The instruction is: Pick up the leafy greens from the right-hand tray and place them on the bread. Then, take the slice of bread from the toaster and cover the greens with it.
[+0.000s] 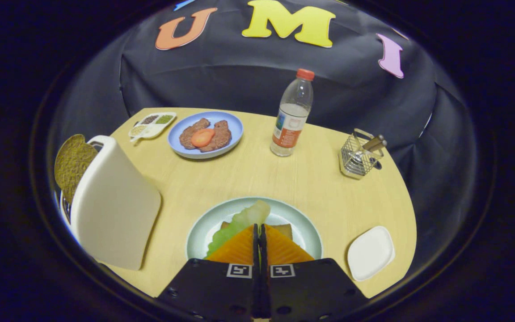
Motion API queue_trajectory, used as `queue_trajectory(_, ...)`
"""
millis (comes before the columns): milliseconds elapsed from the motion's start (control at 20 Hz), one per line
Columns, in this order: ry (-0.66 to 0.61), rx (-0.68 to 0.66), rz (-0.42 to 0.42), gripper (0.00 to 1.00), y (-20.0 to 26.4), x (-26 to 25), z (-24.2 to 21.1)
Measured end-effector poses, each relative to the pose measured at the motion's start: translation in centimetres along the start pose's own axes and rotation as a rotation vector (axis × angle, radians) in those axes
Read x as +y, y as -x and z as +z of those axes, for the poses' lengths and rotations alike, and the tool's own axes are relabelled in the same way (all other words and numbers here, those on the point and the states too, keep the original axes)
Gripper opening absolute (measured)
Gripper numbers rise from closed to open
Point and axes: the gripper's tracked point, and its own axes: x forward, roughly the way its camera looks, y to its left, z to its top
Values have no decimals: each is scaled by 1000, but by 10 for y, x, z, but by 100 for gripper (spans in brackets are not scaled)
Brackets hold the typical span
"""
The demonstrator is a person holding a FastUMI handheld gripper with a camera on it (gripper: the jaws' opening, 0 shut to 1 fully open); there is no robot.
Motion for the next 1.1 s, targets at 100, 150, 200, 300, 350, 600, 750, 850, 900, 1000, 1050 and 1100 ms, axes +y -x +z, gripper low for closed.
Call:
queue_trajectory(100, -12, 10, -16, 0, -9, -9, -2)
queue_trajectory(150, -19, 12, -18, 0, -14, -12, -4)
queue_trajectory(200, -24, 13, -26, 0, -18, -15, -4)
queue_trajectory(300, -41, 10, -18, 0, -24, -19, -5)
queue_trajectory(350, -48, 12, -15, 3, -26, -20, -6)
queue_trajectory(600, -70, -9, 2, 20, -18, -26, -6)
queue_trajectory(750, -99, -33, -1, 54, -2, -35, -6)
queue_trajectory(850, -132, -43, -1, 75, 12, -38, -9)
queue_trajectory(900, -145, -45, -6, 82, 17, -40, -12)
queue_trajectory(1000, -176, -60, -21, 94, 35, -45, -15)
queue_trajectory(1050, -189, -68, -33, 97, 45, -48, -17)
queue_trajectory(1100, -204, -76, -39, 97, 55, -49, -18)
